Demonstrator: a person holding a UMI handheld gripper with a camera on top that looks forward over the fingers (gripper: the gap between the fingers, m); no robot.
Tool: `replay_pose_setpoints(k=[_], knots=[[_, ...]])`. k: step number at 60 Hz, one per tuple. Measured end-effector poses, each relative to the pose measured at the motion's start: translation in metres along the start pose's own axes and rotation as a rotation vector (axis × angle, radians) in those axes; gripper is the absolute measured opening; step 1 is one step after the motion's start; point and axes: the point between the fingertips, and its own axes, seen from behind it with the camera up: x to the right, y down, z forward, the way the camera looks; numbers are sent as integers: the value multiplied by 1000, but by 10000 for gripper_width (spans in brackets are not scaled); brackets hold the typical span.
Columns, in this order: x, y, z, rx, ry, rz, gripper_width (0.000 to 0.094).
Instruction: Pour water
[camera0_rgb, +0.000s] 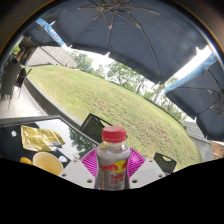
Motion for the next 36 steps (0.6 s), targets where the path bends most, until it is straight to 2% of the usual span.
replay_pose_setpoints(k=[4, 8, 15, 17, 23, 29, 36], knots=[[-13, 16, 6, -41, -78, 324, 331], [-30, 39, -15, -51, -146, 454, 330], [-41, 78, -12, -102, -176, 561, 333], [-38, 76, -9, -63, -163, 581, 329], [-38, 77, -11, -61, -173, 592, 335], [-39, 71, -24, -58, -162, 550, 401], [-42, 84, -18, -131, -158, 525, 578]])
